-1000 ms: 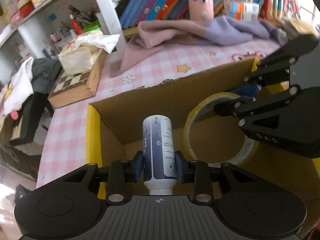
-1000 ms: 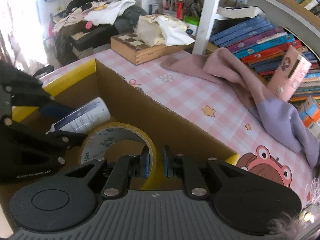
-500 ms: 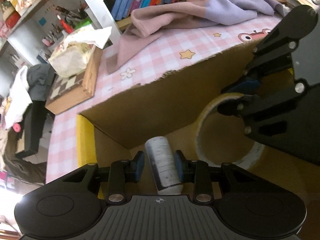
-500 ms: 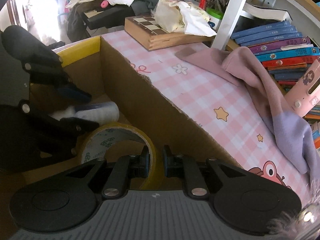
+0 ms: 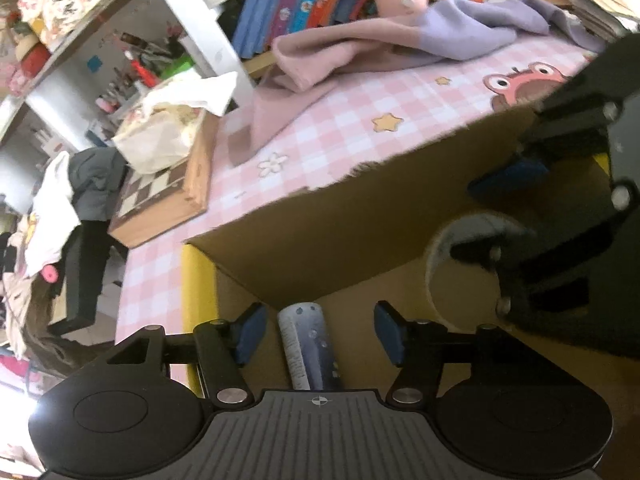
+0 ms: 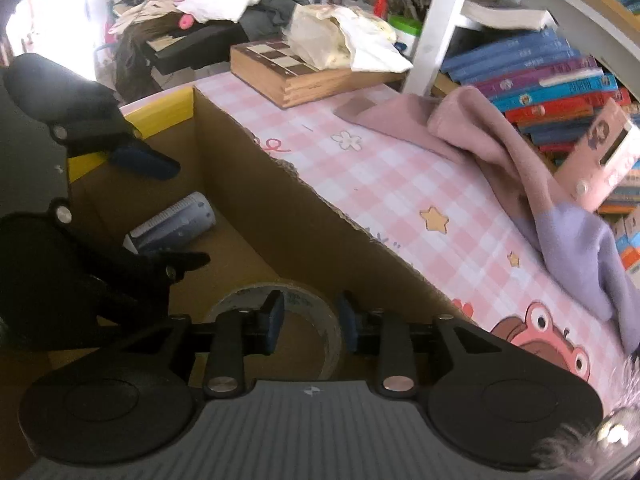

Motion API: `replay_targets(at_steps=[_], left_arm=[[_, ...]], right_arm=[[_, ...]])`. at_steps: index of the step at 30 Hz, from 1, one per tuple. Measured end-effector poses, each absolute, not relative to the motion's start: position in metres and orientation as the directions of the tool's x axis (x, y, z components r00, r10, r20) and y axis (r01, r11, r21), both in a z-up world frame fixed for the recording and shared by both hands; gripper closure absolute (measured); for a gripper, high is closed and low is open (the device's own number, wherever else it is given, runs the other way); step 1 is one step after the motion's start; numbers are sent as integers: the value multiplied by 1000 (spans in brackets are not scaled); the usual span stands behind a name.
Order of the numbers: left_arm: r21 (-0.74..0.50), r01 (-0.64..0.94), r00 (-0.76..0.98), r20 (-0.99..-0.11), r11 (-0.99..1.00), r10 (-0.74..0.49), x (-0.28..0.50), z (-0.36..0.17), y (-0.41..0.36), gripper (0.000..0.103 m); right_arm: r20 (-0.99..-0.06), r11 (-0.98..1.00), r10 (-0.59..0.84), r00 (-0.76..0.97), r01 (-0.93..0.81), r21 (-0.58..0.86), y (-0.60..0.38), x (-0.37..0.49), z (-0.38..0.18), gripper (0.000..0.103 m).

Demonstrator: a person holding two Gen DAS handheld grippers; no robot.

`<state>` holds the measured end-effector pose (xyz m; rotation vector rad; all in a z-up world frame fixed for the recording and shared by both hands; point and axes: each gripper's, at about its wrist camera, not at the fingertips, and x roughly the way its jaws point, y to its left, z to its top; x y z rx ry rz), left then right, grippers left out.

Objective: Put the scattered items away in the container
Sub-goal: 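Lower both held items into the box and open both tools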

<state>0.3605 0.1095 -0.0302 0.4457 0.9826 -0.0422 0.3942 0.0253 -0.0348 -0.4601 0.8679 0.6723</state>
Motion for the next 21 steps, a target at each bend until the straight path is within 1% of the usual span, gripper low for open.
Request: replay_targets(at_steps=[3,5,6,8,12,14,21], left_arm=[[367,208,591,-786,907,183,353,-26,115,42],[384,195,611,-767,902,195,342,-22,114,40],[385,193,620,-761,902,192,337,-20,114,39],[389,181,646,-740,903,190,324,-12,113,33],[372,150,703,-692,916,166,301,11,112,30],[356,131,730,-666,925,153,289,23,112,27],[295,98,799,-593,951,102,241,55,106,26]], right_arm=[[-806,728,347,480,-680,-92,30,388,-34,67],[-798,736,345,494,-670,-97,29,383,-33,62],[-793,745,345,501,-660,-93,27,381,-31,58],[-781,757,354,514,-648,-84,22,374,-26,55],[-739,766,382,555,-638,-83,11,355,-5,50],[-719,775,389,576,-627,-83,5,345,8,50],[-646,802,415,640,-593,-73,-14,302,49,49]])
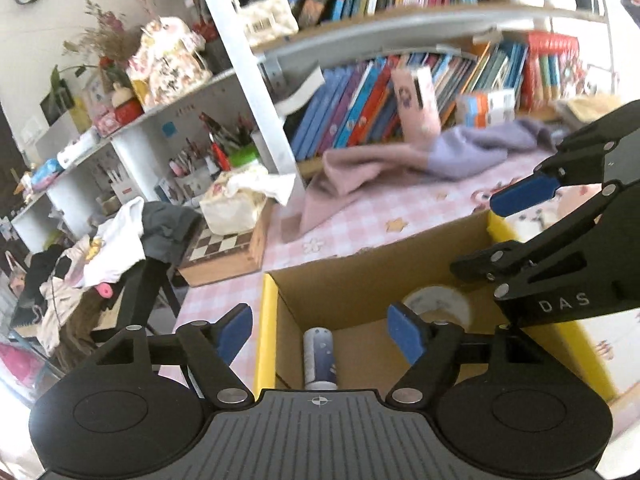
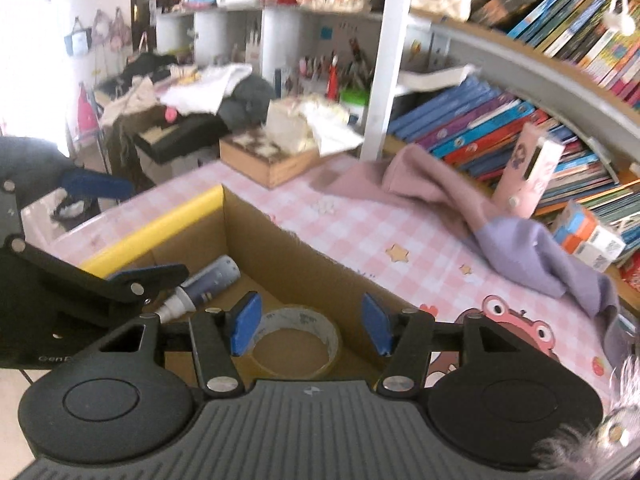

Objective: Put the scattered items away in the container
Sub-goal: 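Lower both held items into the box and open both tools, then withdraw both tools from the box back toward the table items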

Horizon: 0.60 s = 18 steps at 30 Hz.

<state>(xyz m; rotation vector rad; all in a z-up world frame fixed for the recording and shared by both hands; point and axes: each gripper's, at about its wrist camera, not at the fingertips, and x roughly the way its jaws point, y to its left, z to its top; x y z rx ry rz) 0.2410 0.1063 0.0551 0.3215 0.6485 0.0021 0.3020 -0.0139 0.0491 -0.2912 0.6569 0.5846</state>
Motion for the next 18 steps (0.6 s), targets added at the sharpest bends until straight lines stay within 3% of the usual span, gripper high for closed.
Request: replay_targets(at_steps=[2,18], left_arm=[[278,101,812,-578,955,82,226,62,104,22],[176,17,880,-470,984,69,105,97,101,16]], right_arm=[[-628,809,422,654,-584,-64,-19,289,58,48],[-461,862,449,766,-507,-4,-61,163,93,44]])
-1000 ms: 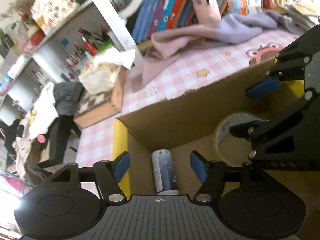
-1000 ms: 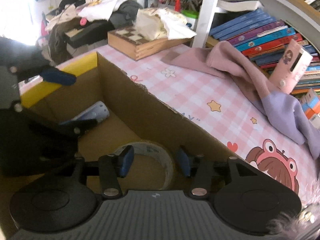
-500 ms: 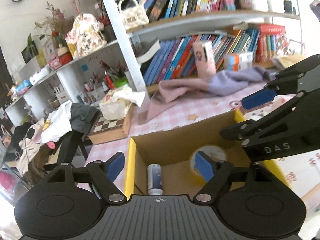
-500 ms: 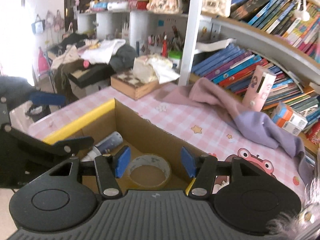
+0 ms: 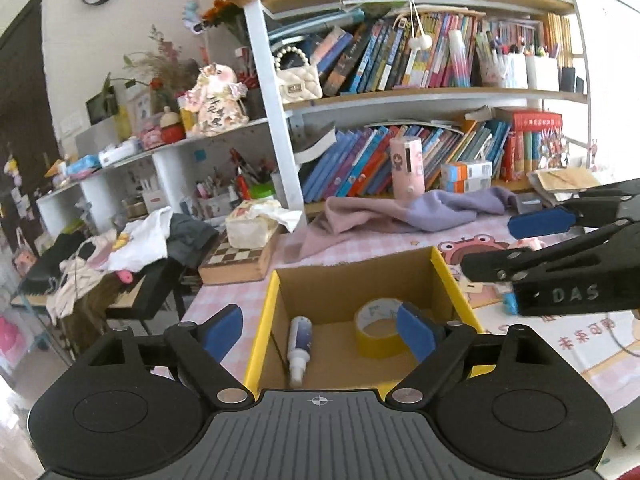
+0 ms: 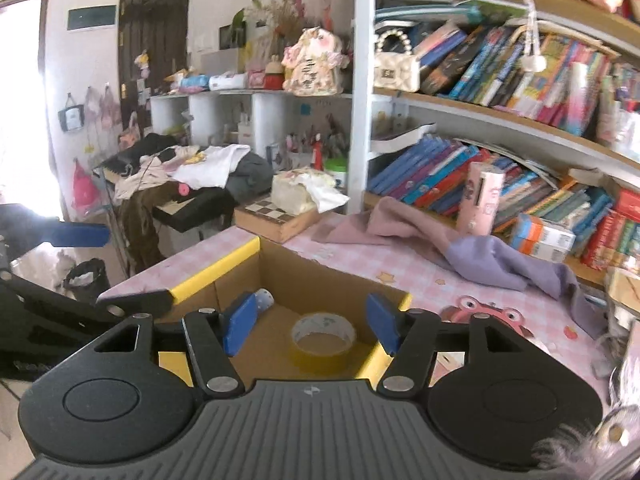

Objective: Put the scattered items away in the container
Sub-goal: 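Withdraw both tools from the box back toward the table items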

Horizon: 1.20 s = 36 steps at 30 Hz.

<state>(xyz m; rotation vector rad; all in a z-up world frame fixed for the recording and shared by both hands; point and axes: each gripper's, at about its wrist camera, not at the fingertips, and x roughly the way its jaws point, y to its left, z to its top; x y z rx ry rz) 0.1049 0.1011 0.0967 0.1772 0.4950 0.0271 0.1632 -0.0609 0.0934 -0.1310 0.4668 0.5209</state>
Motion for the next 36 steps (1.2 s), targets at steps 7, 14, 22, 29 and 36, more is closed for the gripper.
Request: replay_targets(at_steps=[7,14,22,29,36], left_arm=[[128,-31,875,-476,991,89,61,90,98,16],[83,-43,869,-489,996,78,31,76,83,16],[69,20,836,-548,997,21,23,48,58,16],[81,107,814,-580,991,-41,20,31,29,16],[105,209,801,-589,972,-109,21,25,5,16]], right_arm=[[-405,900,410,817,-436,32,-92,114,93,44],[-414,942,307,857,-335,5,-119,82,74,44],[-484,967,205,851,-253,-37,-144,48,36,43],[-536,986,115,836,-163,-42,-169,32,14,43],[-540,991,47,841,-105,-78,-185,27,7,35]])
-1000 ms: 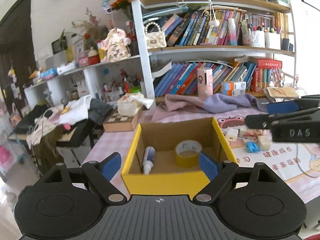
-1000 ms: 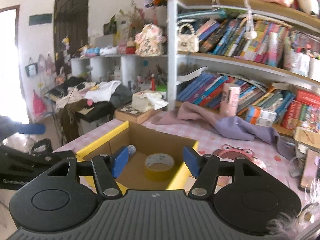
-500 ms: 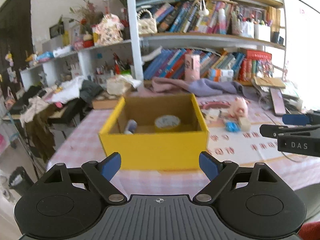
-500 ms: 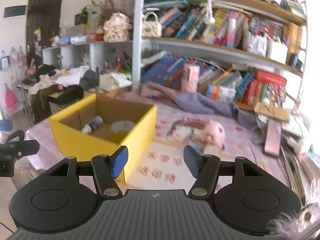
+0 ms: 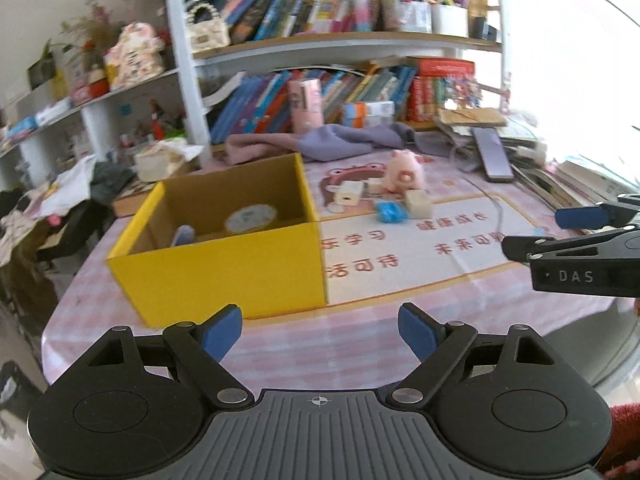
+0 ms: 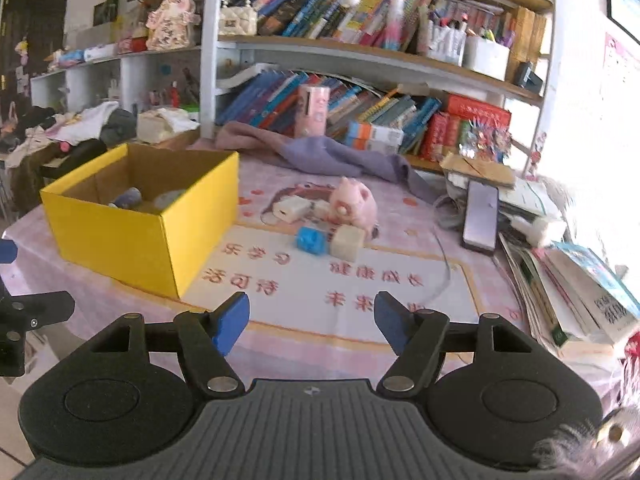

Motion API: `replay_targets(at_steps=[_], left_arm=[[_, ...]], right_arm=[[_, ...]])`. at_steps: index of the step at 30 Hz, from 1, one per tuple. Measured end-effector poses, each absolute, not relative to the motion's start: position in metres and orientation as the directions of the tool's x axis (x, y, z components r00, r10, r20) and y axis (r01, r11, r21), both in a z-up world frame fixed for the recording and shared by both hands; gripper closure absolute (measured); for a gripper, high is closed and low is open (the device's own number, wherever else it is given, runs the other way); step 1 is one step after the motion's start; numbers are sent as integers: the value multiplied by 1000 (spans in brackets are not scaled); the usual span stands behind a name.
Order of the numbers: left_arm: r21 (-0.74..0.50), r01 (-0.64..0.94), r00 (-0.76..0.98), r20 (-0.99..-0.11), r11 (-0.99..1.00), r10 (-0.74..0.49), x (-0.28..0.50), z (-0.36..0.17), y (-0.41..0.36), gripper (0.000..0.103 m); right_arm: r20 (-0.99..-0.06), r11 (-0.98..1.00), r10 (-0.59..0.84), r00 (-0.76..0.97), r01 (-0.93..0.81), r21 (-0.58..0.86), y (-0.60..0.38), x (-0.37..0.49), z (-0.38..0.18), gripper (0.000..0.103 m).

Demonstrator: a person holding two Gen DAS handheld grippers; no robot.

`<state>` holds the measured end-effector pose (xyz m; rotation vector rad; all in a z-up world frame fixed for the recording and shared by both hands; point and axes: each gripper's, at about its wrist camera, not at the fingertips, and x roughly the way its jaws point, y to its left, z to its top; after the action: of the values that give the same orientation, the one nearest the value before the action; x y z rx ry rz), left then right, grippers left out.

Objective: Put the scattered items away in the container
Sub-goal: 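Withdraw both tools from the box back toward the table items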

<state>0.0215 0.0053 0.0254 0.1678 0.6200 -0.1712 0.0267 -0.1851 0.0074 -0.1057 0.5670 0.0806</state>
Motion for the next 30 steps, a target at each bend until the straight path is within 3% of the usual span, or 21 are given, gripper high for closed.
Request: replay_targets(at_steps=[17,30], left_arm=[[80,423,735,-613,902,-290,67,14,-60,16],[81,440,717,-632,894,-296,119,6,-86,16]], right_arm=[[-594,999,-46,803,25,-44,-235,47,5,30],[-611,999,-39,791,23,-34,-259,98,1,30]])
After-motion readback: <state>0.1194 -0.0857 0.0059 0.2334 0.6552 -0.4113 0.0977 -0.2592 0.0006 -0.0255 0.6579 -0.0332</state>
